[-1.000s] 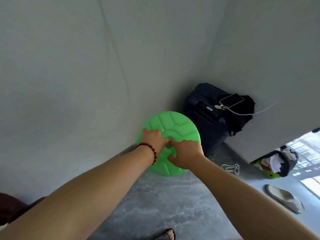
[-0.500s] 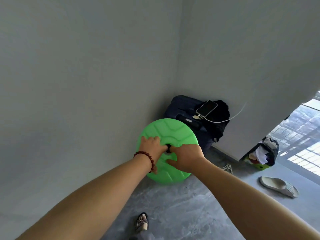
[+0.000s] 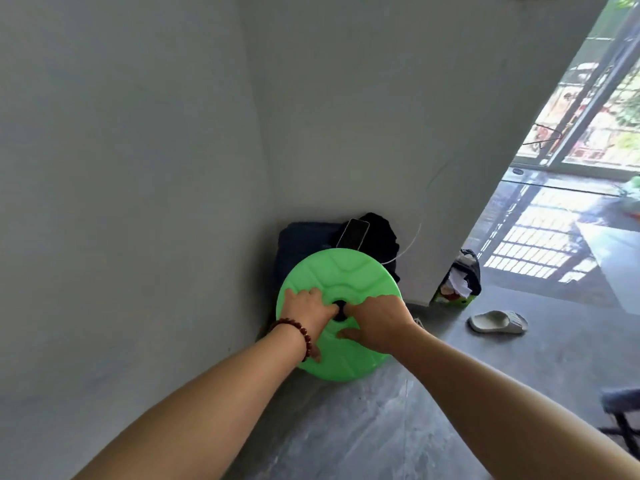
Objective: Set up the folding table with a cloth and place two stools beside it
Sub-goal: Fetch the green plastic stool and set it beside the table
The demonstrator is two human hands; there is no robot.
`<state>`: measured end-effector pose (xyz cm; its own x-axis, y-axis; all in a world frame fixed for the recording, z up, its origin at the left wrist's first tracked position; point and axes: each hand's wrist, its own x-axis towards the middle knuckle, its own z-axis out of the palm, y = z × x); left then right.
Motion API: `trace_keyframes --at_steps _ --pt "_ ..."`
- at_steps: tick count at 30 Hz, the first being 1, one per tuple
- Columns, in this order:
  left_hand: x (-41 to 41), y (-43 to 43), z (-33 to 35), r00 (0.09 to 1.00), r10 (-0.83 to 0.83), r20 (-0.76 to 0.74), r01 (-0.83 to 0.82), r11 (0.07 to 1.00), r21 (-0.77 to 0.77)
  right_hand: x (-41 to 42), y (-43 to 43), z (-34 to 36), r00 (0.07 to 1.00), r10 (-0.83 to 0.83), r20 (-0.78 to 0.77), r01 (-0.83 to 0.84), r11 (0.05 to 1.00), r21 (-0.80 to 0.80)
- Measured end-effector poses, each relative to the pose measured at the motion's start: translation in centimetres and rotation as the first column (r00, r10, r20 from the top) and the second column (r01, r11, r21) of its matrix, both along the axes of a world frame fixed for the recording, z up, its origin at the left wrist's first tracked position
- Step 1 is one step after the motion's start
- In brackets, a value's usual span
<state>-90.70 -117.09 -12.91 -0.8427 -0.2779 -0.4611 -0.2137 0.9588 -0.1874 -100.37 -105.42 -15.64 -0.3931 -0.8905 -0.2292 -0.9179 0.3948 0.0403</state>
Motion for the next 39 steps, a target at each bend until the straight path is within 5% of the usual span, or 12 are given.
trace_keyframes --at_steps 13,29,39 --pt "-7.8 10.0 -0.9 0.923 -0.384 0.008 0.384 0.923 -0.018 -3.3 13.1 -0.5 0.951 -0.311 -0.004 0.310 0.950 -0.030" --pt "-19.2 37.3 -0.4 0.827 -0.562 -0.003 0.562 0.827 0.007 -11.1 41.5 -0.5 0.819 -0.574 0.006 0.573 0.817 -0.063" --pt "-24.6 43.8 -1.2 0.801 -0.597 0.037 0.598 0.801 -0.020 -15.9 48.1 -2.3 0.788 -0.614 0.035 0.615 0.784 -0.084"
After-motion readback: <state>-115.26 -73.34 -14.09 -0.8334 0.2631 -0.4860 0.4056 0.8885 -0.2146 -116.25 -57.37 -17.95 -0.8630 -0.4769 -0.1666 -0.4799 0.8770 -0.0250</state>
